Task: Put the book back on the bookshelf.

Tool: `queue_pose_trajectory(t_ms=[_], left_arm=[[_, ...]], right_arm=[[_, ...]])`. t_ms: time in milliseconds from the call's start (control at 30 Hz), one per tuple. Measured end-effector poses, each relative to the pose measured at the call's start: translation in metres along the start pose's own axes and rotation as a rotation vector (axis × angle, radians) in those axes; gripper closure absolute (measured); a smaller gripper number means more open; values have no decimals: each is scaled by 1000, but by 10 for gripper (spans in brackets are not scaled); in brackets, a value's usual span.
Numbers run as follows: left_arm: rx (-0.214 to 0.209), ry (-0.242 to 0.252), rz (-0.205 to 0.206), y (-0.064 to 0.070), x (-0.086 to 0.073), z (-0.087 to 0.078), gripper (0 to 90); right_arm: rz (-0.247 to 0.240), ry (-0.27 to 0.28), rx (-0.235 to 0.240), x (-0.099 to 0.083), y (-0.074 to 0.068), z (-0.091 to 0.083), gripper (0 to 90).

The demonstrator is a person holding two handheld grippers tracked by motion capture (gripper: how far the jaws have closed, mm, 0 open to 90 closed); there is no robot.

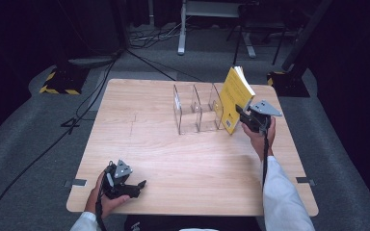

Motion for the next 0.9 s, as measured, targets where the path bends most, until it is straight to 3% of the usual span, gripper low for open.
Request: queue_pose_trajectory(t_ms=[400,900], left_arm=[[0,0,0,0,0,0,152],[0,0,0,0,0,0,152]], right_arm=[[0,-6,-2,3,5,-10,667],[-57,-40,0,9,16,-27,651]])
Point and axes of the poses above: each handheld gripper's, and its own axes: z roughly forward along the jaws, x roughly out of its top, y roughly to its right, the point moved 5 cm from there along z, roughly forward along the jaws, and after that the axes turned 3 degrees about z, right-handed, at the moved point
